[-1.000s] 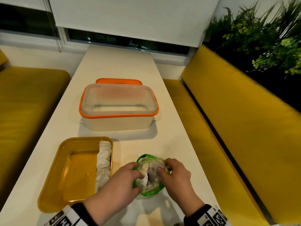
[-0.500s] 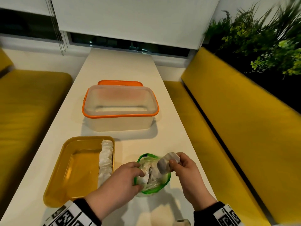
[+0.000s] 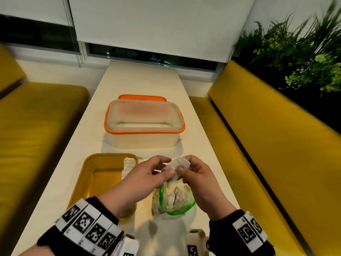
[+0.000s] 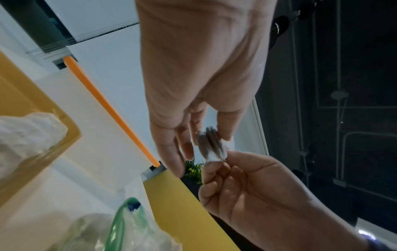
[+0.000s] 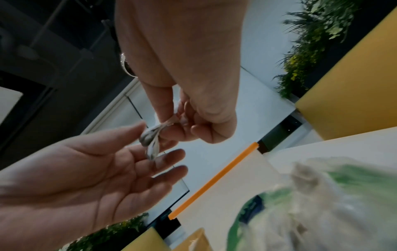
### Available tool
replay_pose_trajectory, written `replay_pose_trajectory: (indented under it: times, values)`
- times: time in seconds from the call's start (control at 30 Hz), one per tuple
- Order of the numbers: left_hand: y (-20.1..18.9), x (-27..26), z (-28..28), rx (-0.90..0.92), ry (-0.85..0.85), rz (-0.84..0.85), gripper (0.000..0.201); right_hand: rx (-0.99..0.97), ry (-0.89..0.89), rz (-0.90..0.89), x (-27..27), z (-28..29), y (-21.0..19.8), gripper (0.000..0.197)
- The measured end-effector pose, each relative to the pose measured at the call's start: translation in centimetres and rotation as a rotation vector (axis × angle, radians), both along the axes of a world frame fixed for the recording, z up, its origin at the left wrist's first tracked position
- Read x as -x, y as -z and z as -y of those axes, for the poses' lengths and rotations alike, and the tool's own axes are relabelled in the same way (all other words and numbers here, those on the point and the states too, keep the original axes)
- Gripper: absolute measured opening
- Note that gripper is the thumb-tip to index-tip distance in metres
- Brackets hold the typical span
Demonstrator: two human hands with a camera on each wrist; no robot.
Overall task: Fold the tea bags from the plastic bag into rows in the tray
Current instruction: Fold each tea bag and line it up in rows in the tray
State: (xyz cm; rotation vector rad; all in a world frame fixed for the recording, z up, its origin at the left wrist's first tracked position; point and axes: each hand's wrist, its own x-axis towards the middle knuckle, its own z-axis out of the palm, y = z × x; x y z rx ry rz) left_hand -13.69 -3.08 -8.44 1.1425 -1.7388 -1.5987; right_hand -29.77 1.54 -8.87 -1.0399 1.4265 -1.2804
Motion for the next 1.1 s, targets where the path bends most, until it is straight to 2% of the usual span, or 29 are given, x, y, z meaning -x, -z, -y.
replay_pose_trajectory:
  times: [0.07, 0.13, 0.2, 0.33, 0.4, 0.53, 0.7, 0.9, 1.0, 1.1]
  values:
    - [-0.5, -0.4, 0.0, -0.090, -0.031, -0.085, 0.014, 0.028, -0.033, -0.047, -1.0, 0.4, -0.7, 0.013]
    - [-0.7, -1.1, -0.1, -0.115, -0.091, -0.129, 0.010, 0.050, -0.021, -0.139, -2.1, 0.7, -0.9, 0.019]
    - [-0.7, -2.0, -0.2, -0.082, -0.173, -0.121, 0.007, 0.063, 0.014, -0.265, -3.1, 0.8, -0.9, 0.026]
    - [-0.4, -3.8, -0.9, -0.014, -0.269, -0.086, 0.006, 0.130, 0.049, -0.476, -5.0, 0.9, -0.8, 0.015]
    - [-0.4, -4.5, -1.2, 0.002, -0.296, -0.083, 0.009, 0.166, 0.082, -0.539, -5.6, 0.9, -0.7, 0.019]
    - [-0.2, -6.4, -1.5, 0.022, -0.343, -0.090, 0.017, 0.230, 0.087, -0.555, -7.4, 0.7, -1.0, 0.015]
    - [-0.5, -8.4, -1.1, 0.000, -0.366, -0.135, 0.010, 0.244, 0.082, -0.510, -8.7, 1.3, -1.5, 0.008]
    - [0.5, -10.5, -0.8, -0.057, -0.436, -0.185, 0.011, 0.181, -0.006, -0.541, -9.5, 2.0, -1.2, 0.015]
    - [1.7, -11.9, -0.8, -0.103, -0.480, -0.170, 0.009, 0.062, -0.177, -0.771, -9.7, 2.7, -0.4, 0.010]
    - [2.6, -13.0, -0.7, -0.127, -0.510, -0.144, 0.009, -0.027, -0.349, -0.959, -10.1, 3.5, 1.3, 0.015]
